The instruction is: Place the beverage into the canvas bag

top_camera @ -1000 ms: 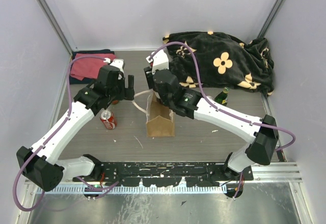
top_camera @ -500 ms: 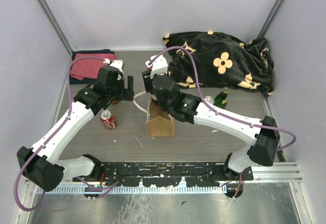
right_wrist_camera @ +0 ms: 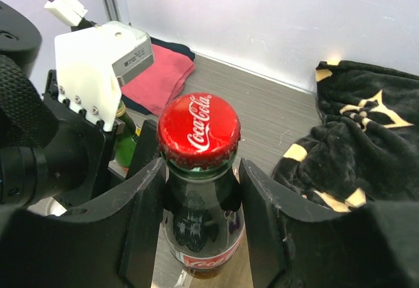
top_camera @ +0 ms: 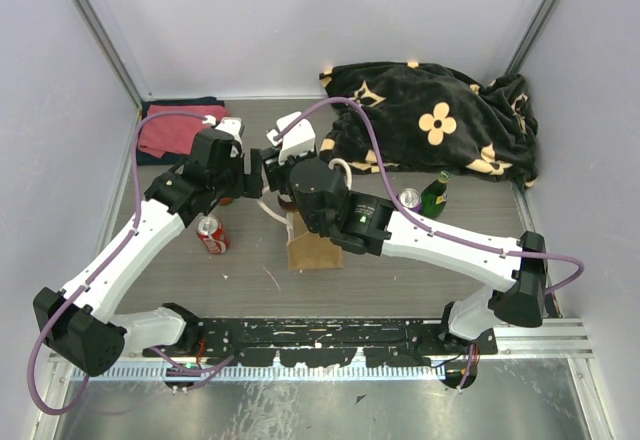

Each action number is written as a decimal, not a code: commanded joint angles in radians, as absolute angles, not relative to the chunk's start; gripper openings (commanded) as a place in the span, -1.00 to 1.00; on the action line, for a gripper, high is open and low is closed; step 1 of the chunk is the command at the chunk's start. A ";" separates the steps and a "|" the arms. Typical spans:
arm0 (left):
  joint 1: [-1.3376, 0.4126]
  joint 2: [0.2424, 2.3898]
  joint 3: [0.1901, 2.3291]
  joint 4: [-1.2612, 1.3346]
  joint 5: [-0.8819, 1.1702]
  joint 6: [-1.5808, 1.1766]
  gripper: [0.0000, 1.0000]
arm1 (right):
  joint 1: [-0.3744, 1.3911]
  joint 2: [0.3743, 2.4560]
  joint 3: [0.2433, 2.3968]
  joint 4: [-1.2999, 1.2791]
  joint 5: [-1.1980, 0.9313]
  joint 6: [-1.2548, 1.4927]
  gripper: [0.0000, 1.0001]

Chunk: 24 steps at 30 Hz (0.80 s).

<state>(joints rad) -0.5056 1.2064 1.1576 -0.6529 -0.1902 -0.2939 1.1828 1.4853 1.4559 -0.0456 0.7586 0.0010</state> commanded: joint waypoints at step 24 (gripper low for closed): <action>-0.500 1.205 1.150 -0.639 -0.169 -0.299 0.83 | 1.124 1.386 1.364 0.207 0.844 -0.037 -0.98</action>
<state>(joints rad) -0.5045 1.2011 1.1439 -0.6529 -0.1810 -0.2962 1.1576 1.4639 1.3476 0.0151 0.8272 -0.0483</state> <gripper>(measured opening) 0.914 0.512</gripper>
